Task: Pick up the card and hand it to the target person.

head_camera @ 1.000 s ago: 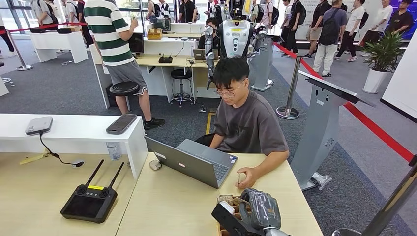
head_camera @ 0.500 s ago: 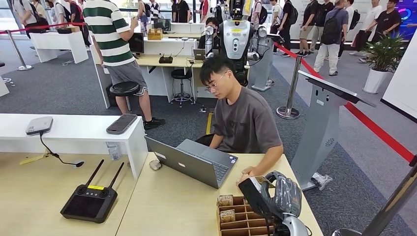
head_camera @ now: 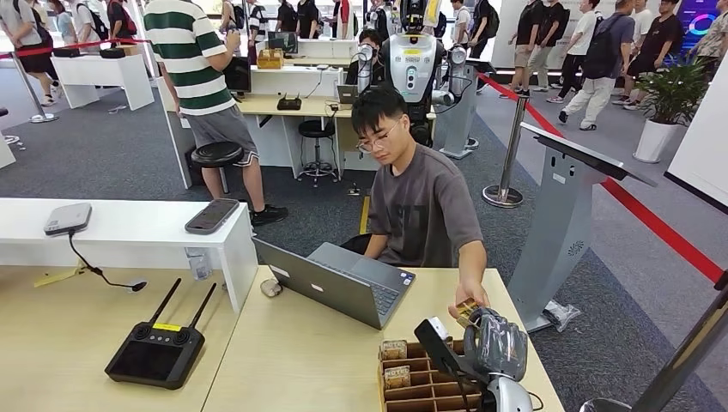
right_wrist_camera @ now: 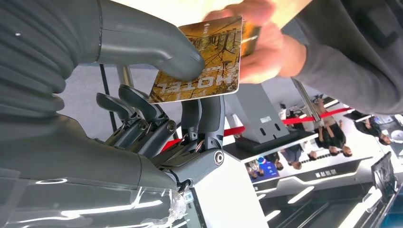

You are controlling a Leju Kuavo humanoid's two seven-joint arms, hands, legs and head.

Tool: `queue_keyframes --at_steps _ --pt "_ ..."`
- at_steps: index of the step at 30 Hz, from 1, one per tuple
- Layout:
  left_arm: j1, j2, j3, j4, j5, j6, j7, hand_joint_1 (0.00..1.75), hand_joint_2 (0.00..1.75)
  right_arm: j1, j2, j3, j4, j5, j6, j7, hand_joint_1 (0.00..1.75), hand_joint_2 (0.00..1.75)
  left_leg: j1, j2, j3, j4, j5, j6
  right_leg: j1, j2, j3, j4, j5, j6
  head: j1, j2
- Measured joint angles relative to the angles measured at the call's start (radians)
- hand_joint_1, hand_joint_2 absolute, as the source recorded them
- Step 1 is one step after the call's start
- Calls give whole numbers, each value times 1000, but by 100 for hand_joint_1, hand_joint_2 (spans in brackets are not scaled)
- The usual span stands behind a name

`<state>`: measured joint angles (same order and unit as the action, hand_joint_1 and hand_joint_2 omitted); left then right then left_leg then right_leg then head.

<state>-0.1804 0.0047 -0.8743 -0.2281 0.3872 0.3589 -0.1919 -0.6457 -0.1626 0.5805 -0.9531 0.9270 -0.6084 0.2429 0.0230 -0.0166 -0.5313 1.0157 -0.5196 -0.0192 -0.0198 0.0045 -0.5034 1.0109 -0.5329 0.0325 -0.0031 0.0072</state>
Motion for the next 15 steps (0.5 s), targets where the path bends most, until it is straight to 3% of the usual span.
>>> queue_keyframes --at_steps 10,12,15 --pt "-2 5 0 0 -3 -8 -6 0 0 1 24 7 37 43 -25 2 166 175 0 0 0 0 0 0 0 0 0 0 0 0 0 0" --pt "-2 6 0 0 -4 -8 -6 0 0 2 25 8 37 50 -33 3 136 175 0 0 0 0 0 0 0 0 0 0 0 0 0 0" --pt "-2 6 0 0 -5 -8 -6 0 0 4 27 8 37 62 -45 3 65 175 0 0 0 0 0 0 0 0 0 0 0 0 0 0"
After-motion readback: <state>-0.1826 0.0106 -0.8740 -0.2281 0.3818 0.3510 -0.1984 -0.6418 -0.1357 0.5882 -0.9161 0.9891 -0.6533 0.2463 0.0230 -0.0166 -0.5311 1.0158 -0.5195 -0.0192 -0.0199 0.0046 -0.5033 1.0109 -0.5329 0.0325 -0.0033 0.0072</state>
